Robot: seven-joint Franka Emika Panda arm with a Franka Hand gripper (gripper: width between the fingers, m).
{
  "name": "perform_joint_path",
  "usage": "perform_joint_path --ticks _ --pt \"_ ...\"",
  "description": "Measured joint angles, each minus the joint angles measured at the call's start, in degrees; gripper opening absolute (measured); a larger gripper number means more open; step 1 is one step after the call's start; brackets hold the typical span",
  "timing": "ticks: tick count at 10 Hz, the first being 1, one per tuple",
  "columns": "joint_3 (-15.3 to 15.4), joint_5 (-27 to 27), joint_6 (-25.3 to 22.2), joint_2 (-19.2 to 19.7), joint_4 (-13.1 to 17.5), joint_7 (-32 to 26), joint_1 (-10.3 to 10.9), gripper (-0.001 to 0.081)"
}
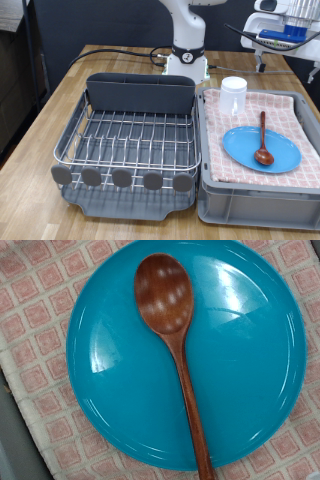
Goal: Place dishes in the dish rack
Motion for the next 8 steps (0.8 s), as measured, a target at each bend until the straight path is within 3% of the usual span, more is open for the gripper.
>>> perform_joint_path --ticks 3,8 --pt "0.4 -1.1 2.9 2.5 -0.3 0.8 0.1 0.0802" --pt "1.4 -3.5 8.8 2.9 -6.6 0.7 0.3 0.0802"
